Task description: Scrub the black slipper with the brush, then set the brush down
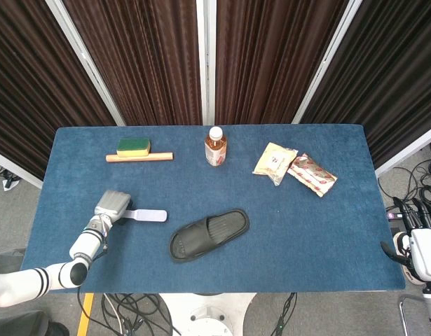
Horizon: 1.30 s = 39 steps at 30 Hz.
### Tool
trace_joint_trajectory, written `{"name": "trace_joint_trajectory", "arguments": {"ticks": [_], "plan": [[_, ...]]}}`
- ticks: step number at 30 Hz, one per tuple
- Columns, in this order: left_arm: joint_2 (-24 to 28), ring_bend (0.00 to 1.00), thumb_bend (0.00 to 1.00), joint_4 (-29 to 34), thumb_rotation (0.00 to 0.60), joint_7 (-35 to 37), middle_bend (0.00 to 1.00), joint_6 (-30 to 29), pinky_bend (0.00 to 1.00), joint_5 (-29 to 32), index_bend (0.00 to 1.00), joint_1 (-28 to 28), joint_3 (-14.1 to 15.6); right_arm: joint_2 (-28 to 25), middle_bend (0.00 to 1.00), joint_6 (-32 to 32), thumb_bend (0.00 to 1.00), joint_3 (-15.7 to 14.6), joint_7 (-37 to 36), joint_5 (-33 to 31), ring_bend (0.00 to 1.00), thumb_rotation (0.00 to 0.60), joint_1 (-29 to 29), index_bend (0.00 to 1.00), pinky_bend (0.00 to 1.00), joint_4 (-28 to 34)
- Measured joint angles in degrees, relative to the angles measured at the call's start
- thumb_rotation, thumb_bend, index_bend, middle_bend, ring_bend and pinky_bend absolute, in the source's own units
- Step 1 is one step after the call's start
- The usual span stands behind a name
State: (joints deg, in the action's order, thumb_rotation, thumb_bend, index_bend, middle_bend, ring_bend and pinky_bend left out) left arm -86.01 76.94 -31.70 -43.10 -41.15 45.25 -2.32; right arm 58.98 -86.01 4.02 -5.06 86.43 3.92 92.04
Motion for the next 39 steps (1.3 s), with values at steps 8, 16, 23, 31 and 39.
{"name": "trace_joint_trajectory", "arguments": {"ticks": [8, 16, 23, 31, 39], "plan": [[-1.25, 0.81, 0.47, -0.79, 0.6, 0.31, 0.96, -0.37, 0.86, 1.03, 0.9, 0.32, 0.76, 0.01, 0.16, -0.03, 0.13, 0.09, -0.41, -0.58, 0.02, 0.6, -0.33, 0.03, 0.04, -0.24], [-2.52, 0.9, 0.51, -2.8, 0.6, 7.99, 1.0, -2.59, 1.0, -6.98, 1.0, -1.74, -0.08, 0.08, 0.16, 0.19, 0.13, -0.03, 0.62, -0.56, 0.02, 0.6, -0.36, 0.03, 0.04, 0.31], [-2.69, 1.0, 0.68, -4.7, 0.6, 26.38, 1.0, -4.66, 1.0, -18.44, 1.0, -4.68, -1.81, -0.15, 0.16, 0.45, 0.13, -0.13, 1.84, -0.3, 0.02, 0.6, -0.22, 0.03, 0.04, 1.47], [-3.62, 1.0, 0.7, -9.53, 0.6, 51.69, 1.0, -14.71, 1.0, -39.46, 1.0, -7.38, -1.14, -1.56, 0.17, 2.31, 0.13, -0.27, 4.05, 1.32, 0.02, 0.6, 1.35, 0.03, 0.04, 3.74], [-5.4, 1.0, 0.7, -11.86, 0.6, 50.87, 1.0, -26.13, 1.0, -55.89, 1.0, -8.11, 3.58, -3.68, 0.19, 8.84, 0.13, -0.12, 4.83, 2.33, 0.02, 0.6, 5.49, 0.03, 0.04, 6.1]]}}
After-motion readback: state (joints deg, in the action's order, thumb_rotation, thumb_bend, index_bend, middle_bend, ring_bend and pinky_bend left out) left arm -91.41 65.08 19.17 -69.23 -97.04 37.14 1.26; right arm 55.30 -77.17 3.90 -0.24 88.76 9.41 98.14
